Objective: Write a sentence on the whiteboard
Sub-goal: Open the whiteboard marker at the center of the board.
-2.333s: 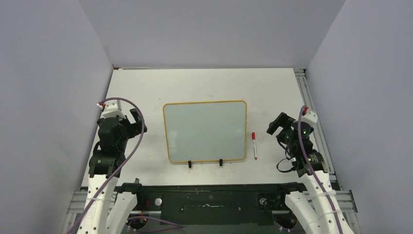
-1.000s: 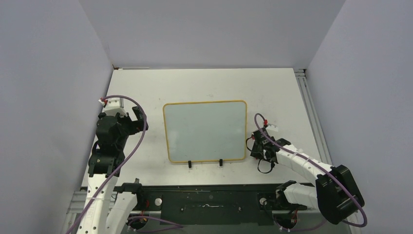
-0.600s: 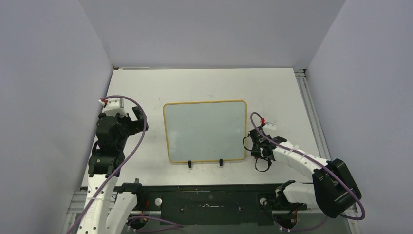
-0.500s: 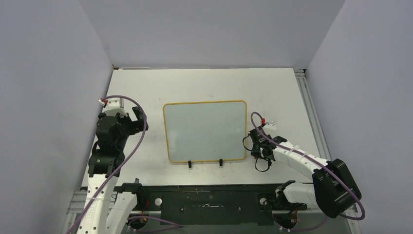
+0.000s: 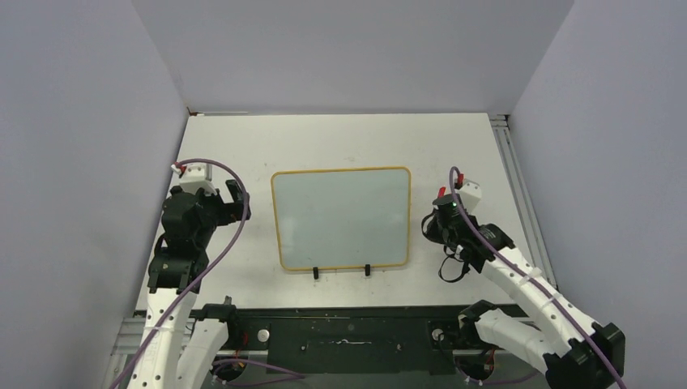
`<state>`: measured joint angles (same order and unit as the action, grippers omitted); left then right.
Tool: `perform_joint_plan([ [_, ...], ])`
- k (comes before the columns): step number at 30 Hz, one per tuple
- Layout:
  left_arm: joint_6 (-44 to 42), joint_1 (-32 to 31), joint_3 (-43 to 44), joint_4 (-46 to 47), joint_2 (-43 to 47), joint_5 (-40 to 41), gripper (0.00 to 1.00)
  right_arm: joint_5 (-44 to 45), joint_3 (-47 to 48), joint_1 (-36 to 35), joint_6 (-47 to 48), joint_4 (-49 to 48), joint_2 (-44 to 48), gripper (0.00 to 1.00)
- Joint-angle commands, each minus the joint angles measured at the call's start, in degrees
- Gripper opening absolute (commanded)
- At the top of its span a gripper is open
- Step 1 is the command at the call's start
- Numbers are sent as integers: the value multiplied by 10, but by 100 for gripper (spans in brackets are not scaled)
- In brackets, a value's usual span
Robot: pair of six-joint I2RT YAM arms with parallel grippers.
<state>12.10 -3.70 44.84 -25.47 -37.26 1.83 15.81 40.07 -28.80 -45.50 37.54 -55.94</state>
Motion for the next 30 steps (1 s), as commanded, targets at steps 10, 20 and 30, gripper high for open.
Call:
perform_joint_plan([
  [10,-69,-70,0,74,21,-79,96,-248,163,0,97,29,109,5],
  [20,-145,-243,109,6,-21,-114,98,-450,204,-18,150,47,72,5],
  [30,-226,-501,105,-40,-79,-5,99,-509,196,-145,131,40,4,5],
])
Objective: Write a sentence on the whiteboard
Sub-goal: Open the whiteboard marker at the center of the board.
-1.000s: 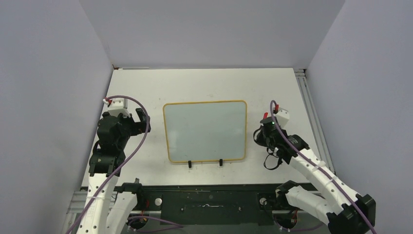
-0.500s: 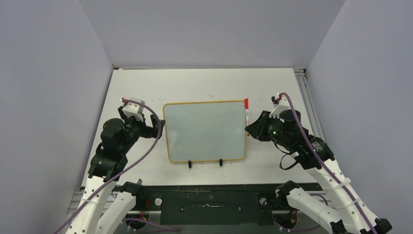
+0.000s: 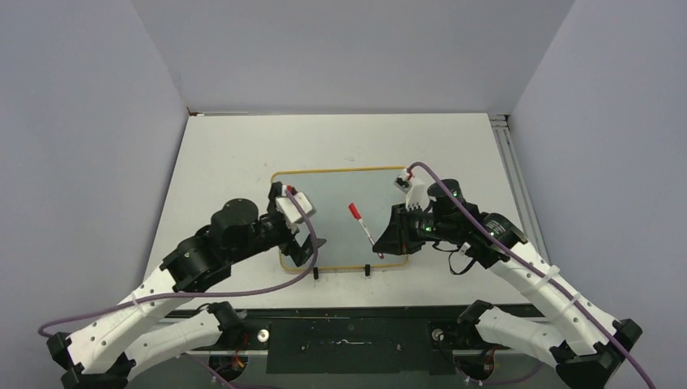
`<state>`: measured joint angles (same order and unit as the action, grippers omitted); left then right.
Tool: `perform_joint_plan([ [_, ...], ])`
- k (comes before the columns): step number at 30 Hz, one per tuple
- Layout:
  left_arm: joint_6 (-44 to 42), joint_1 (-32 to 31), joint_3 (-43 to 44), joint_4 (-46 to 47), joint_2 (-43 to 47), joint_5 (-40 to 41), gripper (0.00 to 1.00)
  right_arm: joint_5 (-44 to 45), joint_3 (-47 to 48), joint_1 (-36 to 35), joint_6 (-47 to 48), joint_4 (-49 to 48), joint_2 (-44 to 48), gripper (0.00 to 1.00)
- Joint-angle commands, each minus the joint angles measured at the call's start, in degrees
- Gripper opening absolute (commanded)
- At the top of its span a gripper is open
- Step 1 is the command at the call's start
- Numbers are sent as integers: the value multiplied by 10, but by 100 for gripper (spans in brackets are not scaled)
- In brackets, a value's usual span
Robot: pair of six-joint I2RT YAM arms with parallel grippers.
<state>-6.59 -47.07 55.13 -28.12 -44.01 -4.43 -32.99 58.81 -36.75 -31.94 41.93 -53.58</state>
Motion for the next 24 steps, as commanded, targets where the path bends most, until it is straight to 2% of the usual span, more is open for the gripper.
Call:
perform_joint_plan([
  [1,-44,-84,-6,-3,-3,69,99,-6,10,-82,-7,0,-29,5],
  [4,-64,-104,-31,28,25,80,99,4,1,-115,-13,3,-54,5],
  [7,-88,-110,-53,35,42,46,99,4,-9,-141,-17,1,-80,5],
  [12,-106,-128,-70,-1,42,-10,99,-14,-15,-170,-18,15,-124,5],
  [18,-103,-181,-91,-25,43,-37,100,-75,-22,-192,-27,1,-147,5],
  [20,-95,-197,-79,-51,32,-40,94,-91,-20,-198,-24,2,-152,5],
  [24,-84,-224,-74,-80,24,-32,92,-115,-16,-199,-10,18,-165,5],
])
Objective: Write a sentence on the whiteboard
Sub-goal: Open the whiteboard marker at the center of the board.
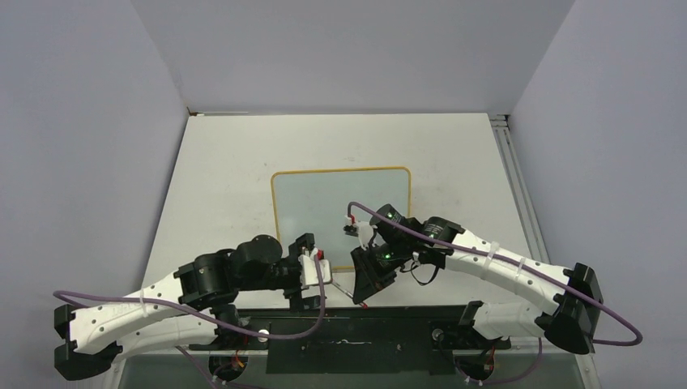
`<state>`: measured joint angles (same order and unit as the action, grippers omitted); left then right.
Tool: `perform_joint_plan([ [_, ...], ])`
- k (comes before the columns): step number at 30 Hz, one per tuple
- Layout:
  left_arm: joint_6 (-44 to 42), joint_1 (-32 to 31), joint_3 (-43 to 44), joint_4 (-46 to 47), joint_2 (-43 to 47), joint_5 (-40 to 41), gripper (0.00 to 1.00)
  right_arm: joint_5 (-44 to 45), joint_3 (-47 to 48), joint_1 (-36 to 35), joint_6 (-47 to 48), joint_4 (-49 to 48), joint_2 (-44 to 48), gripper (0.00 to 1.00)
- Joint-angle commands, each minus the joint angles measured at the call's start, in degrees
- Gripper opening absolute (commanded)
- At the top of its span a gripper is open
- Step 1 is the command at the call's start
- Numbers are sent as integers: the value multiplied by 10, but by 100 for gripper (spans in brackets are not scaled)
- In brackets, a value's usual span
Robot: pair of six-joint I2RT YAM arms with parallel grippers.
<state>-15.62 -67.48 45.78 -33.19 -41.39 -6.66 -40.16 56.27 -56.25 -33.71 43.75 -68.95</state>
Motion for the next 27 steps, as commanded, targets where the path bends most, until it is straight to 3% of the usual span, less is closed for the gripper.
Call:
perform_joint_plan([
  [1,7,-28,16,-30,-2,-6,92,-50,9,-6,11,2,-15,5],
  [11,-6,-87,50,-99,-37,38,75,-116,18,-8,7,-18,-24,5],
  [18,-11,-112,39,-96,-42,89,64,-133,14,-8,-3,-38,-16,5],
  [27,-9,-134,46,-87,-64,107,42,-146,11,-9,-15,-51,-7,5],
])
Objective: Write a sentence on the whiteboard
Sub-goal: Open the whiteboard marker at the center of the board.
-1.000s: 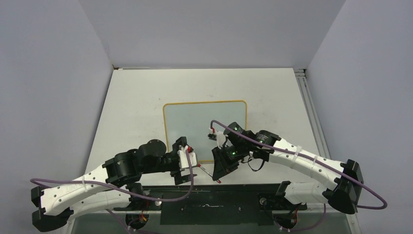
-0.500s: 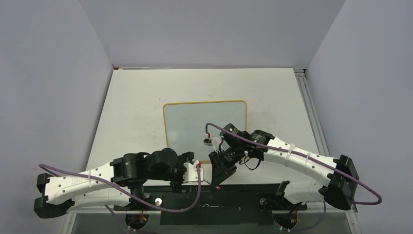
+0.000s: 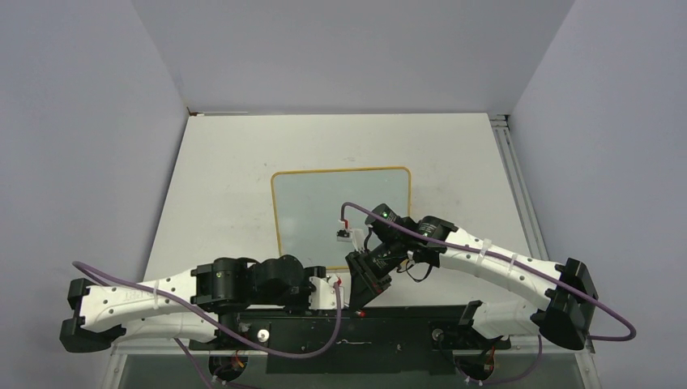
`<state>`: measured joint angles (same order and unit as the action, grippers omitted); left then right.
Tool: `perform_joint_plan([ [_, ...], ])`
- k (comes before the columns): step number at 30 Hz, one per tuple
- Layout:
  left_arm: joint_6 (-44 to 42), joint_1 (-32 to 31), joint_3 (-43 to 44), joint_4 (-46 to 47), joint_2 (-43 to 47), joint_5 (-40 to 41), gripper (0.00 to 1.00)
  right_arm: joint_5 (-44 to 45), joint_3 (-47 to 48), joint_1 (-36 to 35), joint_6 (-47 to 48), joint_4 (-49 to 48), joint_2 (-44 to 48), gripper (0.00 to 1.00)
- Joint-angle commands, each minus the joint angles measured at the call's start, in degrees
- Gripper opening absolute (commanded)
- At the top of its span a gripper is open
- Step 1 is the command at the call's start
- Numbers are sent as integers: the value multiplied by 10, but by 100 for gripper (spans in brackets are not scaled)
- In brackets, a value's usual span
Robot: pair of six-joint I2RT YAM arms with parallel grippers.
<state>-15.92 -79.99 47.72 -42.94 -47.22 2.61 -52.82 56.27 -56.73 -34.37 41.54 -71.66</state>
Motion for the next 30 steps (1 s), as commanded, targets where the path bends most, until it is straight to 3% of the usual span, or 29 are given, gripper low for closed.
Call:
perform_joint_plan([
  [1,-6,-11,27,10,-8,16,40,-19,10,-4,-8,-28,20,5],
  [4,-5,-16,27,10,-12,22,34,-19,10,-4,-7,-25,21,5],
  [12,3,-22,22,20,-12,49,0,-7,11,-4,-3,-25,22,5],
  [14,8,-22,14,29,-10,76,0,4,12,-2,6,-12,19,8],
  [17,17,-22,-5,52,2,121,0,41,13,2,14,3,27,28],
  [19,28,-22,-22,75,14,146,0,71,13,11,9,-2,46,49],
  [22,41,-20,-47,109,30,173,0,103,4,32,-2,-25,88,66],
  [27,68,-9,-87,167,56,190,0,152,-7,88,13,-15,160,79],
  [30,73,21,-86,171,69,156,0,217,-13,89,14,-17,194,86],
])
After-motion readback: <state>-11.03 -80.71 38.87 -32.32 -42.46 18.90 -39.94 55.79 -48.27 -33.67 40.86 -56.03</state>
